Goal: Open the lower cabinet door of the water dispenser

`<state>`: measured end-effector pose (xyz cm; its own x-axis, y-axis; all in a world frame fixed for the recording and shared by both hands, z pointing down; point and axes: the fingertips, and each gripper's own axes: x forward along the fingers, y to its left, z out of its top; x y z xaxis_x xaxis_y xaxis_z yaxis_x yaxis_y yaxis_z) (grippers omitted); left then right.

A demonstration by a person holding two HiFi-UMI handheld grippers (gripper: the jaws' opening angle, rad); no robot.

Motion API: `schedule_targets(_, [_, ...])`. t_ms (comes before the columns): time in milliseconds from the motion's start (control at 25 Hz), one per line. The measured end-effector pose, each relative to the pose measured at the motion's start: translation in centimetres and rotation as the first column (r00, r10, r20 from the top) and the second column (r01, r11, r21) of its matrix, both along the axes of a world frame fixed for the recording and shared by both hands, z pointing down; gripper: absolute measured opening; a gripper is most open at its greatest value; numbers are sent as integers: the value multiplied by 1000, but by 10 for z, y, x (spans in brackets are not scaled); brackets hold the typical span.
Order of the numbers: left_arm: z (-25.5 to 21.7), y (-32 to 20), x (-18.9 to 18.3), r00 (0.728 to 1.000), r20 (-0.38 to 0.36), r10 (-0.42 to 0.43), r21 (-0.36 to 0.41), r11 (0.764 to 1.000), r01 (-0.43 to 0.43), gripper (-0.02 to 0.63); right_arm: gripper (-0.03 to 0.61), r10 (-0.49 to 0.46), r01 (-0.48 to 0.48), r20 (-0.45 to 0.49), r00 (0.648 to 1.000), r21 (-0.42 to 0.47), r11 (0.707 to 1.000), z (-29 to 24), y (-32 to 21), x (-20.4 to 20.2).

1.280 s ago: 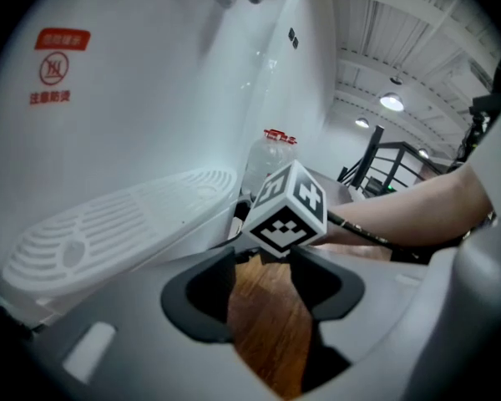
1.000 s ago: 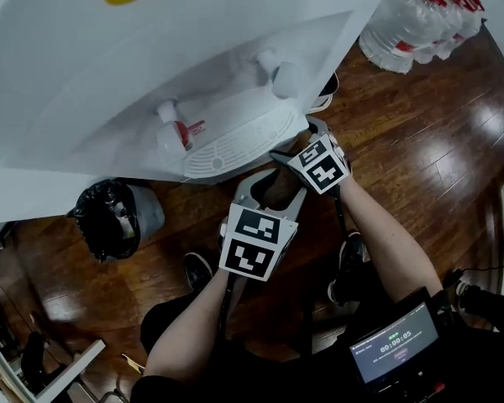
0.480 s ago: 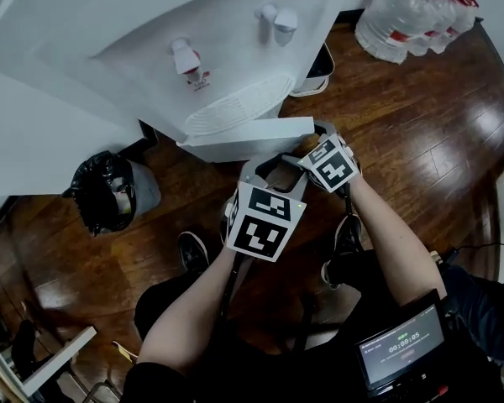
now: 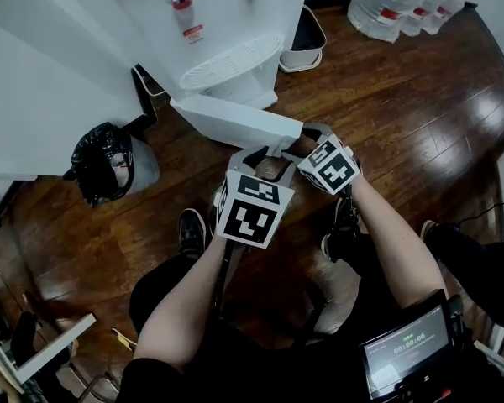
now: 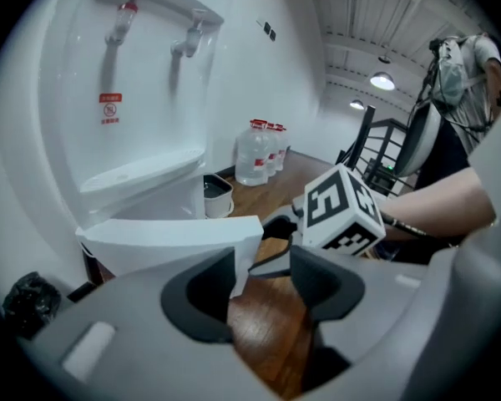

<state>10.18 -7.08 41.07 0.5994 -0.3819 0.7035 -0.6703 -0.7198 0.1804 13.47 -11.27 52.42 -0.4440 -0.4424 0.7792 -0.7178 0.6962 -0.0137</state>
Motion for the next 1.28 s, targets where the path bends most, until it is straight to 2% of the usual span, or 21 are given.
schedule_targets(120, [1,18,2,1000,12,12,14,1000,-13,224,259,-46,46,-9,999,11,999,-1,22,-10])
schedule_targets(280, [9,40,-6,999,35,18,7,1000,-18,209,226,-74,74,23,997,2,997,-7,42,-25])
schedule_targets(600, [14,65,-55,1000,25,-12,-7,1000,12,209,203,-20,19,42,999,32,999,-5,54,-35])
schedule_targets(800, [20,65,-75,999,26,-20,-16,1000,21,209,189,-49,49,-7,999,41,998,-8,62,-45])
schedule_targets(920, [22,64,-89,999,26,-43,-35,998,44,209,166,-82,83,-16,996,23,996,-11,71,-51])
schedule_targets(1160, [6,57,-107,997,3,-77,-17,997,77,209,151,-209,209,-10,978,19,978,-12,90,-79])
schedule_targets(1280, [8,55,-115,995,7,-103,-16,995,103,209,112,-260,260,-10,965,14,965,-15,99,-95])
